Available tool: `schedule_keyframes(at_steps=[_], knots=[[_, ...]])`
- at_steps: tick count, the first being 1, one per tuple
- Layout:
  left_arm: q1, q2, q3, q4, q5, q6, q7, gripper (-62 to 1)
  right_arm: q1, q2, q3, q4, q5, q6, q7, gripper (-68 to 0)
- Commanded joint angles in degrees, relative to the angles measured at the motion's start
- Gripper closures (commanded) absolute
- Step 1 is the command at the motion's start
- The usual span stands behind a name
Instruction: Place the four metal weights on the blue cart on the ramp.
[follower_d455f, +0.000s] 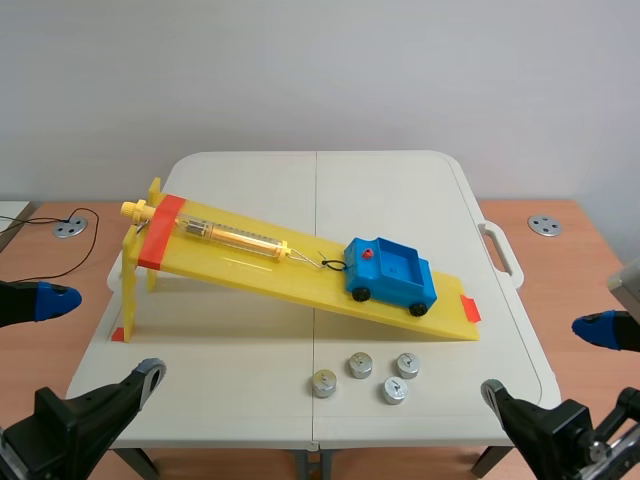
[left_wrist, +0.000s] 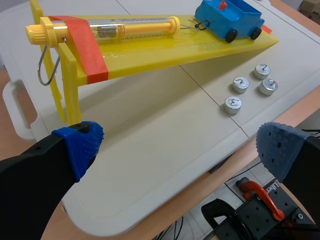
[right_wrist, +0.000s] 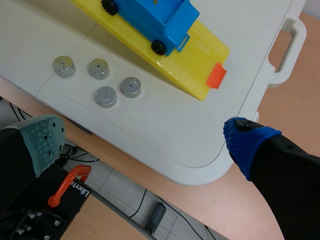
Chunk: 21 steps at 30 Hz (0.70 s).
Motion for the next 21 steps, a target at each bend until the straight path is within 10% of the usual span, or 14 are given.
schedule_keyframes(at_steps=[1, 21], knots=[[1.20, -0.81, -0.79, 4.46, -4.81, -1.40, -8.70, -62.3, 0.96, 2.34, 1.77, 3.58, 2.32, -1.49, 5.57, -66.1], [-0.09, -0.50, -0.79, 4.42, -4.81, -1.42, -2.25, -62.3, 1.64, 2.32, 1.75, 3.58, 2.32, -1.20, 4.81, -66.1]])
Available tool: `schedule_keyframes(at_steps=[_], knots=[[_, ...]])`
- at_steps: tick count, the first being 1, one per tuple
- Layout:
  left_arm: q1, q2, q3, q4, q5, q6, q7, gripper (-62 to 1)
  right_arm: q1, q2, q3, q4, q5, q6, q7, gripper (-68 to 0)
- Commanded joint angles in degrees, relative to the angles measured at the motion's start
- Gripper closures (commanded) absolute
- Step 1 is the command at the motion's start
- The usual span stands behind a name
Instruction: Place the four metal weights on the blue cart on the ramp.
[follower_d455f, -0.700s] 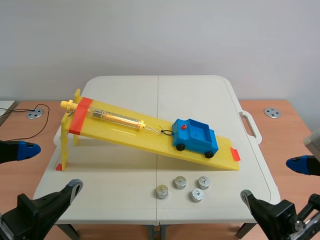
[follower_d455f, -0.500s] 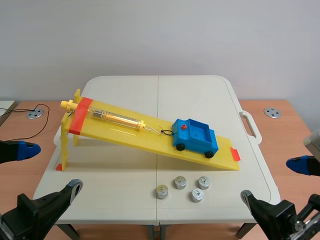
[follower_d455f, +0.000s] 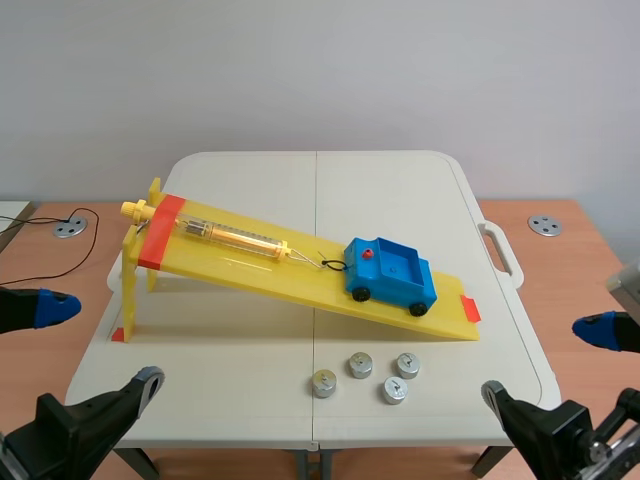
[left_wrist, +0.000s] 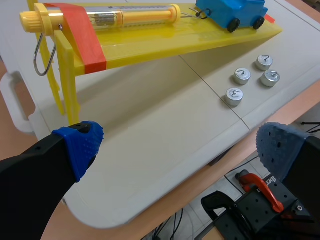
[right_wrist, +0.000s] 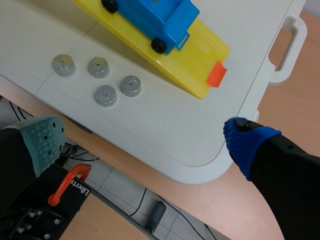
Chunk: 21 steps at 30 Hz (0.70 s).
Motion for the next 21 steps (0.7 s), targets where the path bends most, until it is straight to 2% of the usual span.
schedule_keyframes(at_steps=[1, 5, 11, 17, 21], knots=[[-0.55, -0.28, -0.79, 4.42, -4.81, -1.42, -4.26, -62.3, 1.70, 2.10, 1.75, 3.58, 2.34, -0.98, 5.07, -66.1], [-2.32, 1.03, -0.79, 4.42, -4.79, -1.42, -1.92, -62.1, 3.37, 0.09, 1.73, 3.58, 2.34, -0.79, 2.10, -66.1], [-2.89, 2.62, -0.79, 4.42, -4.37, -1.40, 0.74, -34.9, 5.99, -2.36, 1.64, 3.58, 2.36, -0.39, -0.72, -66.0], [-2.89, 3.85, -0.79, 4.42, -4.35, -1.40, 1.38, -18.5, 8.72, -2.40, -0.22, 3.58, 2.32, 0.94, -2.01, -65.9], [-2.89, 4.50, -0.79, 4.35, -4.17, -1.38, 3.85, -4.5, 10.58, -2.99, -2.78, 3.58, 0.90, 0.94, -2.93, -65.9]])
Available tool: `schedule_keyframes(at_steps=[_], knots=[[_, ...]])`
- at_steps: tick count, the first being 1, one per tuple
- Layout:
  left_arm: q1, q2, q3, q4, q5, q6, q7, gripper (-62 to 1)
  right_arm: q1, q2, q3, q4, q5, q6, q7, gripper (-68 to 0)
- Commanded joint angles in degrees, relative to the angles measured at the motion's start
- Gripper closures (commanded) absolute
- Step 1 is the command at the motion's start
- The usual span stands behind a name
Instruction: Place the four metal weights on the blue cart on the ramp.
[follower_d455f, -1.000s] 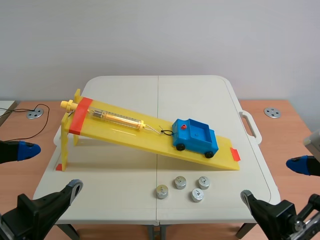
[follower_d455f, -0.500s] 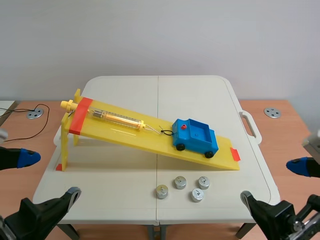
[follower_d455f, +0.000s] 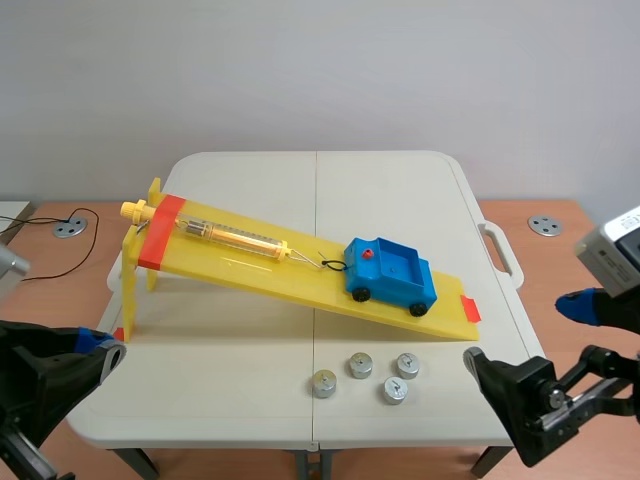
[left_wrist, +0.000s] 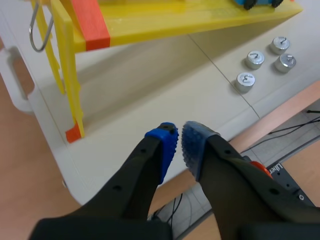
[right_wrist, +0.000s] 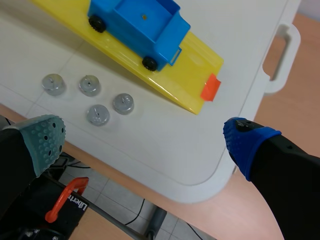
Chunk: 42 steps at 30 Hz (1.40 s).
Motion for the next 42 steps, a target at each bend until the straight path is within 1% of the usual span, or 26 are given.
schedule_keyframes(at_steps=[1, 5, 8, 12, 13, 19, 22, 25, 28, 30, 34, 36, 39, 42], knots=[[-0.20, 1.46, -0.79, 4.28, -4.20, -1.38, -4.11, -3.0, 3.21, 0.66, -1.07, 3.58, 0.22, 0.48, 4.55, -65.9], [-0.20, 2.71, -0.79, 4.09, -4.20, -1.40, -3.48, -3.1, 4.96, -1.53, -3.50, 3.58, -0.48, 0.48, 3.80, -65.9], [-0.57, 3.69, -0.79, 4.09, -4.07, -1.38, -3.08, -3.1, 6.05, -3.17, -5.57, 3.52, -2.21, 0.48, 3.50, -65.8], [-2.67, 5.31, -0.79, 4.09, -1.84, -1.40, -0.74, -3.1, 7.37, -4.94, -8.81, 2.43, -4.39, 0.48, 3.41, -65.8], [-3.06, 5.60, -0.79, 4.07, -1.33, -1.38, -0.76, -3.1, 7.82, -5.31, -9.60, 1.99, -4.74, 0.48, 3.43, -64.6], [-4.81, 5.55, -0.79, 3.87, -1.16, -1.38, -0.55, -3.1, 10.01, -8.13, -12.90, -1.25, -6.91, 0.46, 3.63, -54.1], [-4.98, 5.57, -0.79, 3.28, -1.18, -1.38, -0.74, -3.1, 11.47, -9.57, -14.12, -2.95, -7.08, 0.48, 3.65, -46.9], [-4.96, 5.57, -0.79, 2.60, -1.20, -1.40, -0.79, -3.1, 12.98, -10.97, -15.43, -4.66, -7.06, 0.48, 3.67, -42.0], [-4.94, 5.55, -0.79, 2.01, -1.20, -1.40, -0.76, -3.1, 14.78, -12.24, -16.65, -6.38, -7.15, 0.48, 2.21, -41.0], [-4.96, 5.55, -0.79, 1.49, -1.20, -1.40, -0.79, -3.1, 15.76, -13.29, -17.22, -7.72, -8.48, 0.48, 2.08, -40.9], [-4.94, 5.57, -0.79, 1.09, -1.20, -1.40, -0.76, -3.1, 18.16, -14.99, -18.56, -10.60, -10.47, 0.35, 1.88, -36.5], [-4.94, 5.55, -0.79, 1.09, -1.20, -1.40, -0.76, -3.1, 19.23, -15.74, -19.23, -11.96, -11.13, -0.22, 1.75, -36.4], [-4.94, 5.57, -0.79, 1.09, -1.20, -1.40, -0.76, -3.1, 20.65, -16.72, -20.24, -14.01, -12.20, -2.49, 1.81, -36.1], [-4.94, 5.57, -0.79, 1.09, -1.20, -1.40, -0.76, -3.1, 22.16, -17.66, -21.29, -16.00, -13.70, -3.28, 2.21, -35.7]])
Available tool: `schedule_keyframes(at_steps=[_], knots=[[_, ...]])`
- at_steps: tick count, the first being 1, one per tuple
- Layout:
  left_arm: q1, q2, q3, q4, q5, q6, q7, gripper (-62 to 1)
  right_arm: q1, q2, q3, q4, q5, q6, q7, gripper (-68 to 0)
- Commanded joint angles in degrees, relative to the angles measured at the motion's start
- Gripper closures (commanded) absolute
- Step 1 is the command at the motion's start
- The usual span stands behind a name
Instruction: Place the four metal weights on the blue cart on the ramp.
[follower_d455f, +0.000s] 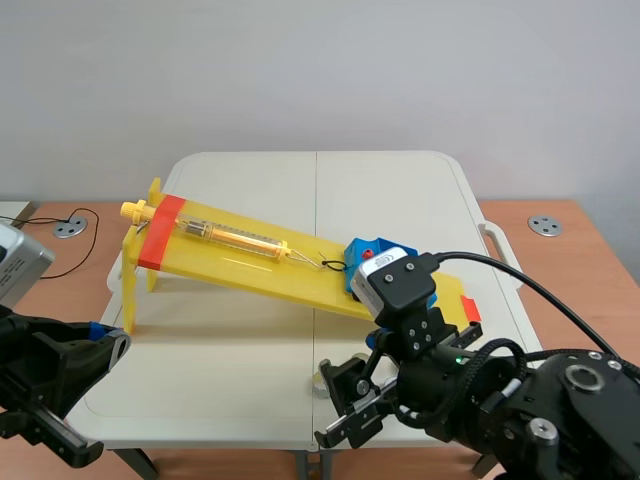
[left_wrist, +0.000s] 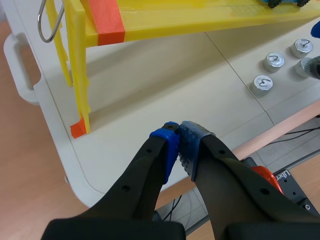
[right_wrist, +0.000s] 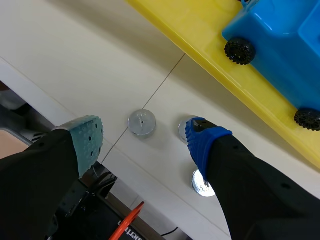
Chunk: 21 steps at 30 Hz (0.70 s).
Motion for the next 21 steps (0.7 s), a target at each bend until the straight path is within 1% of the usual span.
schedule_keyframes(at_steps=[1, 2, 5, 11, 14, 16, 21], knots=[[-0.33, 0.31, -0.79, 2.64, -2.95, -1.40, -5.92, -3.1, 4.35, -1.01, -0.68, 2.14, 0.59, -1.44, 5.62, -35.7], [-0.33, 0.31, -0.79, 2.64, -2.95, -1.40, -5.90, -3.1, 4.79, -1.29, -1.07, 1.42, 0.17, -1.99, 5.84, -35.7], [-0.31, 0.31, -0.79, 2.64, -2.95, -1.40, -5.90, -3.1, 6.27, -2.08, -2.29, -0.66, -0.66, -2.54, 6.21, -35.7], [-0.31, 0.31, -0.79, 2.64, -2.95, -1.40, -5.90, -3.1, 8.48, -3.58, -4.39, -4.37, -1.97, -2.75, 7.17, -34.3], [-0.31, 0.31, -0.79, 2.64, -2.95, -1.40, -5.90, -3.1, 8.90, -4.42, -5.07, -5.84, -2.93, -3.98, 7.98, -34.2], [-0.31, 0.31, -0.79, 2.64, -2.95, -1.40, -5.90, -3.1, 9.42, -4.92, -5.46, -6.88, -3.72, -4.02, 8.28, -33.1], [-0.31, 0.31, -0.79, 2.64, -2.95, -1.40, -5.90, -3.1, 11.43, -5.57, -7.48, -10.03, -4.68, -4.13, 9.07, -33.1]])
